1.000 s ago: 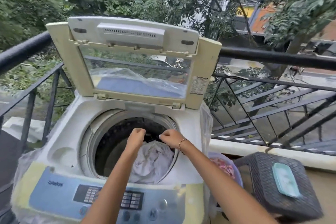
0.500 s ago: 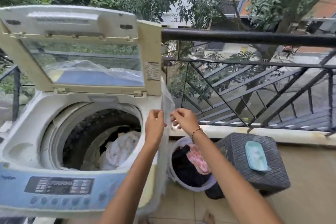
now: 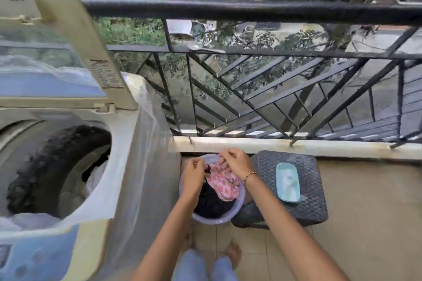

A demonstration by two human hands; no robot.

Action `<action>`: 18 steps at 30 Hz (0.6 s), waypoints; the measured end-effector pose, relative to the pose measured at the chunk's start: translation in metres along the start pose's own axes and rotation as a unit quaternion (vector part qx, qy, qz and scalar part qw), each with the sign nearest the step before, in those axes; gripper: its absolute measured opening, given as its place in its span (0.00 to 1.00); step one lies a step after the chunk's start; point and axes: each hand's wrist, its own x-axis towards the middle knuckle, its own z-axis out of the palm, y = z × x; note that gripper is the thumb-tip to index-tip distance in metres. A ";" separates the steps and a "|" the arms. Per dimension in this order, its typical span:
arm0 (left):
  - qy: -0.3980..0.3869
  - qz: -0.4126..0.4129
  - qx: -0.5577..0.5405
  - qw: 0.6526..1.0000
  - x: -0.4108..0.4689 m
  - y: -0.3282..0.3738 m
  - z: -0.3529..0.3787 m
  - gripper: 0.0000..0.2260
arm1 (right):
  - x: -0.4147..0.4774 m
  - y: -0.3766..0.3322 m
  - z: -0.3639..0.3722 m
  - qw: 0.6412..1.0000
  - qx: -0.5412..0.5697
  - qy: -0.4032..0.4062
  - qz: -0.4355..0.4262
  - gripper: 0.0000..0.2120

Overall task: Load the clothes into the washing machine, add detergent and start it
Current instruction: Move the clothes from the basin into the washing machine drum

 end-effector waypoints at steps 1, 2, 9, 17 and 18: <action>-0.001 -0.009 0.003 1.000 0.006 -0.005 0.006 0.06 | 0.008 0.009 0.000 1.000 0.000 -0.002 0.012 0.10; -0.002 -0.017 0.007 1.000 0.012 -0.009 0.011 0.07 | 0.016 0.018 0.000 1.000 -0.003 -0.002 0.024 0.10; -0.026 -0.052 0.042 0.997 0.083 -0.061 0.040 0.09 | 0.090 0.107 0.016 0.992 -0.061 0.012 0.109 0.13; -0.037 -0.134 0.040 0.989 0.184 -0.179 0.058 0.06 | 0.195 0.244 0.064 0.971 -0.099 -0.042 0.214 0.27; -0.035 -0.147 0.039 0.988 0.191 -0.190 0.058 0.06 | 0.204 0.256 0.068 0.967 -0.106 -0.050 0.225 0.32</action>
